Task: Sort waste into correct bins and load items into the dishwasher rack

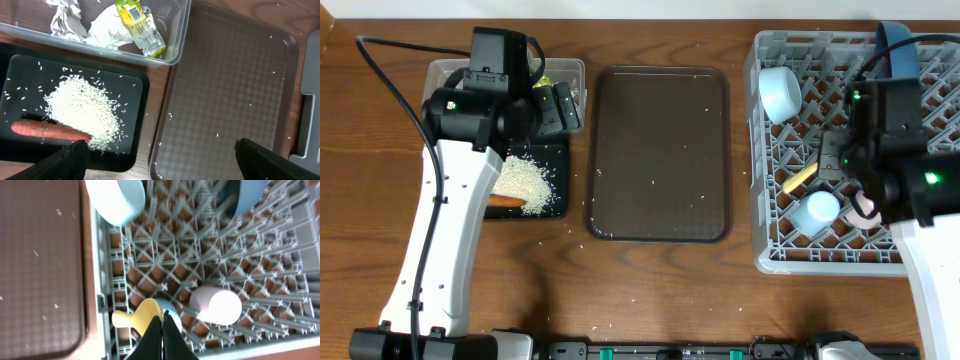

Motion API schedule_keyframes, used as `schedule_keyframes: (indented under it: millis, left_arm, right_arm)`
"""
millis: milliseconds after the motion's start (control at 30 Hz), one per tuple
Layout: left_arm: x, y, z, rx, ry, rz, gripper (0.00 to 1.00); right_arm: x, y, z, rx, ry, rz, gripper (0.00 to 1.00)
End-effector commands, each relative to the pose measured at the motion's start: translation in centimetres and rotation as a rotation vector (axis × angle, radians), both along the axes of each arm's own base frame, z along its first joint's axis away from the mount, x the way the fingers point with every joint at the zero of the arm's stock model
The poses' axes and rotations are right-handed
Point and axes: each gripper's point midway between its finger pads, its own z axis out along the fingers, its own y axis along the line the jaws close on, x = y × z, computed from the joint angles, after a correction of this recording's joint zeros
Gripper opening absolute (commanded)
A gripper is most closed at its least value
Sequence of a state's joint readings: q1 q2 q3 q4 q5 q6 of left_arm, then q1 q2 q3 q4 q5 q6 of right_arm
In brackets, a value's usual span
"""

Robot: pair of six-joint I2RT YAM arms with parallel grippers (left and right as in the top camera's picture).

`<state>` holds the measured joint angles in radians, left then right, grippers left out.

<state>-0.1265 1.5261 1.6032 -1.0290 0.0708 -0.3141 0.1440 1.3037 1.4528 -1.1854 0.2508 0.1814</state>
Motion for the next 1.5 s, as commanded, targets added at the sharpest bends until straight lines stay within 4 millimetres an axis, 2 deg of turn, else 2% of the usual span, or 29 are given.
schedule_keyframes:
  millis: [0,367,733,833,900,967,1133,1300,1467]
  left_arm:
    - [0.1,0.2,0.0,0.014,-0.001,0.004,0.96]
    - [0.1,0.2,0.0,0.015,-0.001,0.005,0.95]
    - [0.1,0.2,0.0,0.015,-0.001,0.005,0.96]
    - [0.1,0.2,0.0,0.015,-0.001,0.005,0.95]
    - [0.1,0.2,0.0,0.015,-0.001,0.005,0.95]
    - [0.1,0.2,0.0,0.014,-0.001,0.004,0.95]
    - [0.1,0.2,0.0,0.015,-0.001,0.005,0.95]
    - [0.1,0.2,0.0,0.015,-0.001,0.005,0.95]
    - [0.1,0.2,0.0,0.015,-0.001,0.005,0.95]
  right_arm:
    - [0.2,-0.2,-1.7,-0.01,0.075,-0.01,0.01]
    - [1.9,2.0,-6.9,0.0,0.251,0.087,0.01]
    - [4.5,4.5,-11.6,-0.005,0.33,0.152,0.01]
    - [5.3,4.7,-12.1,-0.003,0.316,0.152,0.24]
    - [6.0,4.8,-11.9,0.0,0.286,0.153,0.44]
    - [6.7,5.0,-11.3,0.005,0.249,0.154,0.52]
    - [8.1,5.4,-8.9,0.027,0.182,0.16,0.57]
    - [8.2,6.6,-4.4,0.092,0.118,0.194,0.62]
    - [7.3,7.4,1.3,0.118,0.004,0.225,0.69]
